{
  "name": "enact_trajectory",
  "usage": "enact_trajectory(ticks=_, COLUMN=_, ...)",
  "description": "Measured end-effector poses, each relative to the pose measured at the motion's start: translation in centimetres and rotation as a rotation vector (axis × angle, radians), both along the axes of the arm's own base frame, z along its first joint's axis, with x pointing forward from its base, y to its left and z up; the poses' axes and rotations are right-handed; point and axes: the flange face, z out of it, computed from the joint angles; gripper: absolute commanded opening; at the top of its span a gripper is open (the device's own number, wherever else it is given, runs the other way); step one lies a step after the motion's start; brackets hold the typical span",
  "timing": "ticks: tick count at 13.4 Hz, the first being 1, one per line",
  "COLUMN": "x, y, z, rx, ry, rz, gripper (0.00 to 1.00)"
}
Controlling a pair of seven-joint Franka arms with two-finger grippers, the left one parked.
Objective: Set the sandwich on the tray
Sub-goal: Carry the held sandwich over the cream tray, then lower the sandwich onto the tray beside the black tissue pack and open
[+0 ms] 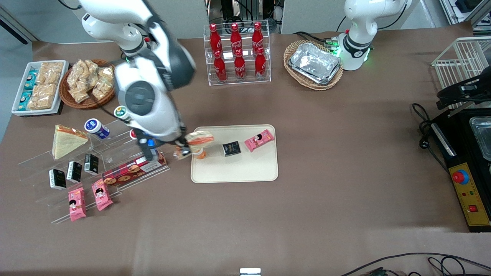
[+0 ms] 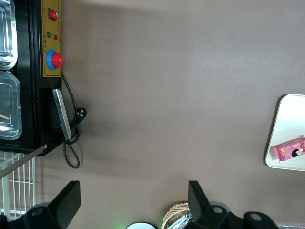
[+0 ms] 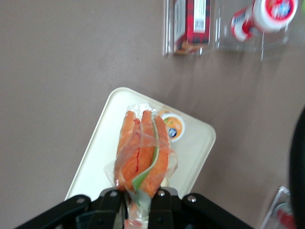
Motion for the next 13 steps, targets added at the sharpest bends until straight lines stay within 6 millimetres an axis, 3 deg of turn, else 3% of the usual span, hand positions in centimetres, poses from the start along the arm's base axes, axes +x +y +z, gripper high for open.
enact_trajectory(ticks=3, x=-1.1, y=4.8, z=-5.1, rx=-0.046, ry=-0.018, rz=-0.12, gripper=0.0)
enact_trajectory(ticks=8, x=-2.3, y=9.0, z=-12.6, rx=-0.106, ry=-0.055, rz=-0.291, gripper=0.0)
enact_trajectory(ticks=13, x=-2.5, y=11.8, z=-16.5, rx=-0.119, ry=-0.105, rz=-0.401, gripper=0.0)
